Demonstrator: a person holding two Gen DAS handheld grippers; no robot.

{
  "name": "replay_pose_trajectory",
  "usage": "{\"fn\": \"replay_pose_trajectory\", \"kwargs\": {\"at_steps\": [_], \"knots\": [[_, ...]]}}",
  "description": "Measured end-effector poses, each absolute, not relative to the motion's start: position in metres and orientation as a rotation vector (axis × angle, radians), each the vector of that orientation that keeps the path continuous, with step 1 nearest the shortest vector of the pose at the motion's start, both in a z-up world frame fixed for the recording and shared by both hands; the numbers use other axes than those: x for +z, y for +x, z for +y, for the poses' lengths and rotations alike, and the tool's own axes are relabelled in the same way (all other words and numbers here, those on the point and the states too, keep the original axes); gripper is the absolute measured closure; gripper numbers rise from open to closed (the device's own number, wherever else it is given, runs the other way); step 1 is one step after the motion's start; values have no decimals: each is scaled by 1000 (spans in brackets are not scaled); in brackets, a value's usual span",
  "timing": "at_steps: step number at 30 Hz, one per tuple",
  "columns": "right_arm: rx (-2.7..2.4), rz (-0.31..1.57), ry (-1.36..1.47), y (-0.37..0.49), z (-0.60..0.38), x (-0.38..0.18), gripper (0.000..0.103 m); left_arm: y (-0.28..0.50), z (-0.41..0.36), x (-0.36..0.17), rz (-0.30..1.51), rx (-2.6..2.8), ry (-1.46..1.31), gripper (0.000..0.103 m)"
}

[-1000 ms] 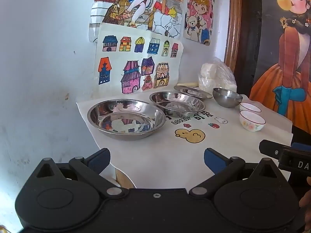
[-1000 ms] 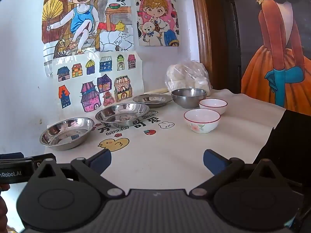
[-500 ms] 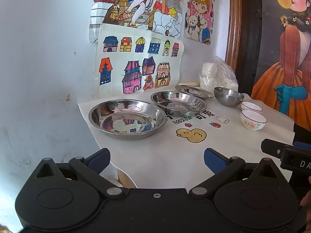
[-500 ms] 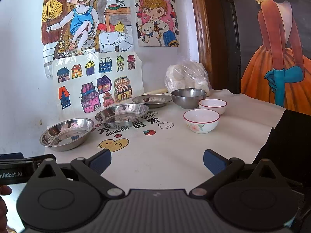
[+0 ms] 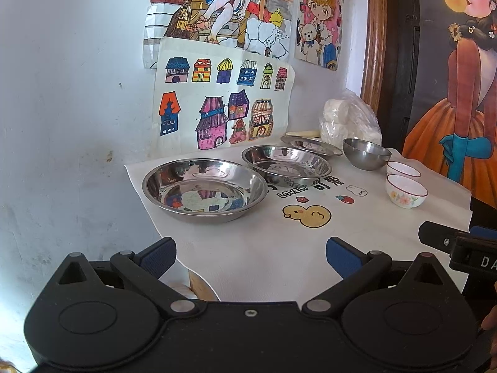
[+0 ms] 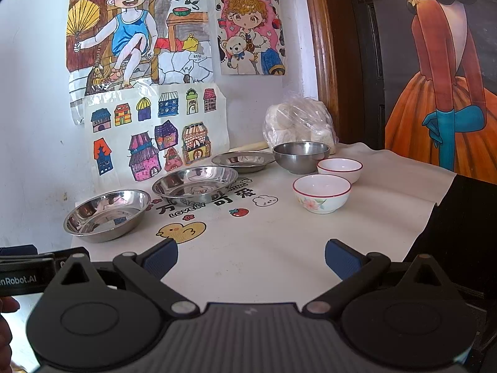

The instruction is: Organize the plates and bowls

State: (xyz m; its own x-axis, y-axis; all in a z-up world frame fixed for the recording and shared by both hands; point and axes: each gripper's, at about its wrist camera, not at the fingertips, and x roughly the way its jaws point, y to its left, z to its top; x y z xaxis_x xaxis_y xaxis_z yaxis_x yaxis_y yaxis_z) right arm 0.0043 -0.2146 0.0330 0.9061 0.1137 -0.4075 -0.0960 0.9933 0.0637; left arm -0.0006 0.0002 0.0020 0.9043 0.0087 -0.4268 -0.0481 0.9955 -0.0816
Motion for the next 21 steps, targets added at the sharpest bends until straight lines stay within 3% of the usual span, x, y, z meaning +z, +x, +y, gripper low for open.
{"fn": "replay_pose_trajectory", "kwargs": {"at_steps": [21], "knots": [[108, 424, 44, 5, -215, 32, 0, 2, 2, -1, 456, 37, -85, 1]]}}
